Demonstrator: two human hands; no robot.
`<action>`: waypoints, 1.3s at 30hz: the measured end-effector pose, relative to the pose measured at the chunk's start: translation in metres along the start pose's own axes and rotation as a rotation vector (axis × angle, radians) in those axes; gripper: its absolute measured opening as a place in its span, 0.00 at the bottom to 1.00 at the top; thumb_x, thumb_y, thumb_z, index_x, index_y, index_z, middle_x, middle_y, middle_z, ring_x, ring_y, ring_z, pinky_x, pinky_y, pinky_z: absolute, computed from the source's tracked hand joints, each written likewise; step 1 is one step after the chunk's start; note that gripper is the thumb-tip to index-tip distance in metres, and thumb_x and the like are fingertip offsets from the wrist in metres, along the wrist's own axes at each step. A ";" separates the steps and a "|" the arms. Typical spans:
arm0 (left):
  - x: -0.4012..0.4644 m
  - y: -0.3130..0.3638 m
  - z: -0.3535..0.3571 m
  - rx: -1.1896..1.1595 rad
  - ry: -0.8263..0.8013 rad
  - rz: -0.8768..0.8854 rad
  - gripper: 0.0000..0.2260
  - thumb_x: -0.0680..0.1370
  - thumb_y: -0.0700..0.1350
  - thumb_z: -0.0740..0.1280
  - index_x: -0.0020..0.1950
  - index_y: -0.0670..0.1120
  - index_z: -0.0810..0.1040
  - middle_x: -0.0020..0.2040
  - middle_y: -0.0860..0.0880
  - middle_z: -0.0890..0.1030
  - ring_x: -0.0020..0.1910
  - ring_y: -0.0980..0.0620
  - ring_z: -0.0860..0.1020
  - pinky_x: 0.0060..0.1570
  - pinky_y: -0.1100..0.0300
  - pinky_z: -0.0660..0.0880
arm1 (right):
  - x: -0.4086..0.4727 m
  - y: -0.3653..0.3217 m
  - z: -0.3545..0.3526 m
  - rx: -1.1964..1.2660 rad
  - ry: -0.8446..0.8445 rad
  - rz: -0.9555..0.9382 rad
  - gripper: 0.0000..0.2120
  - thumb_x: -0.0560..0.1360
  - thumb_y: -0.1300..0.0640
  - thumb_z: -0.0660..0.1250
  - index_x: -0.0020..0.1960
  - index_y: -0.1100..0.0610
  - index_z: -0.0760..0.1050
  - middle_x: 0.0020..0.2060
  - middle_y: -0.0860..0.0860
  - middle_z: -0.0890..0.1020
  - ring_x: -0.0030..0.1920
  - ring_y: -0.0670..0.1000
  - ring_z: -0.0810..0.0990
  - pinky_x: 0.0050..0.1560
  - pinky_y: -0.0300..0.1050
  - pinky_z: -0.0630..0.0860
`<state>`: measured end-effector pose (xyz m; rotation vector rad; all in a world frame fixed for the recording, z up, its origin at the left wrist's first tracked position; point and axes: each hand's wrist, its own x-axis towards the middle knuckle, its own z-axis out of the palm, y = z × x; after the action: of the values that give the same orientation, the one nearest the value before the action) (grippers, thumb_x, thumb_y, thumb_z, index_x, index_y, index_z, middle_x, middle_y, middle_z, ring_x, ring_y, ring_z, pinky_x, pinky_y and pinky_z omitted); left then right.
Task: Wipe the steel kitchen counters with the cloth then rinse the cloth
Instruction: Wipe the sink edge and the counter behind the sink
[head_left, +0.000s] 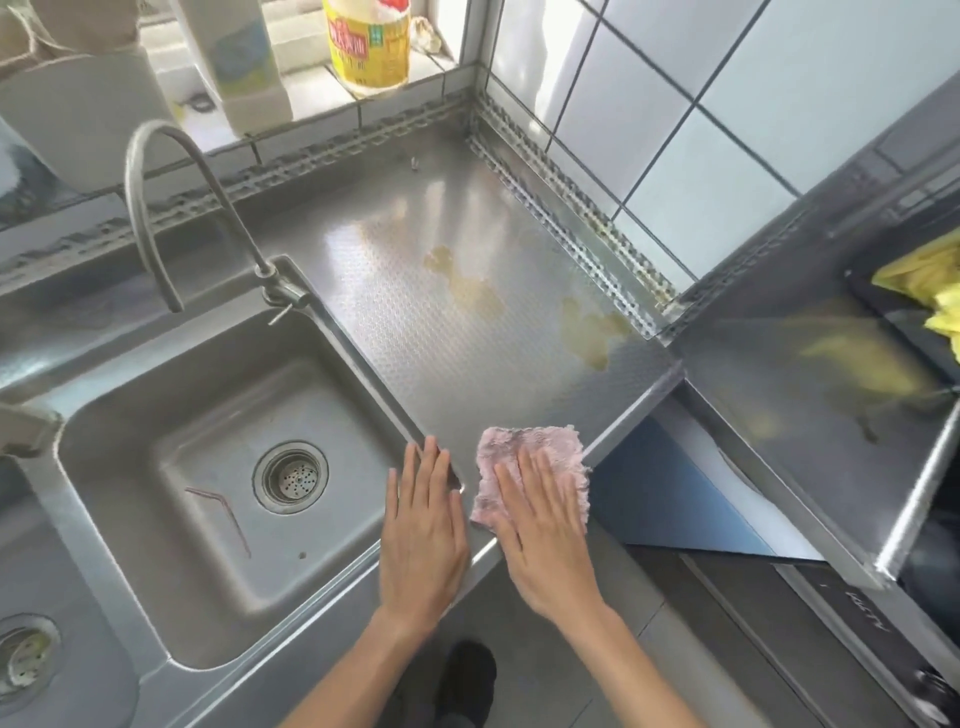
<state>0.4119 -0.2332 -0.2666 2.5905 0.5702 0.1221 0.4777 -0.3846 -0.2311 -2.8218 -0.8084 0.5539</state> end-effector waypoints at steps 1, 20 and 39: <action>0.000 0.000 0.000 -0.007 -0.004 0.003 0.23 0.86 0.44 0.57 0.82 0.43 0.63 0.85 0.47 0.58 0.86 0.48 0.51 0.82 0.43 0.57 | 0.000 0.009 -0.004 -0.014 -0.031 -0.052 0.28 0.86 0.38 0.38 0.84 0.42 0.37 0.83 0.42 0.34 0.82 0.46 0.32 0.81 0.52 0.31; 0.065 0.039 -0.006 -0.063 0.138 -0.351 0.21 0.84 0.52 0.55 0.72 0.42 0.71 0.79 0.40 0.66 0.80 0.40 0.62 0.80 0.39 0.56 | 0.054 0.064 -0.035 -0.061 0.026 -0.309 0.27 0.87 0.45 0.45 0.84 0.48 0.47 0.85 0.51 0.49 0.84 0.56 0.43 0.80 0.58 0.41; 0.116 0.062 0.030 -0.105 0.368 -0.713 0.25 0.83 0.53 0.51 0.79 0.44 0.59 0.83 0.37 0.59 0.85 0.40 0.53 0.83 0.40 0.42 | 0.090 0.158 -0.065 -0.095 -0.052 -0.435 0.27 0.88 0.43 0.43 0.85 0.47 0.49 0.85 0.48 0.44 0.84 0.51 0.39 0.82 0.56 0.41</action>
<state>0.5463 -0.2474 -0.2659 2.1203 1.5290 0.3754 0.6496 -0.4727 -0.2377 -2.5942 -1.4399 0.5299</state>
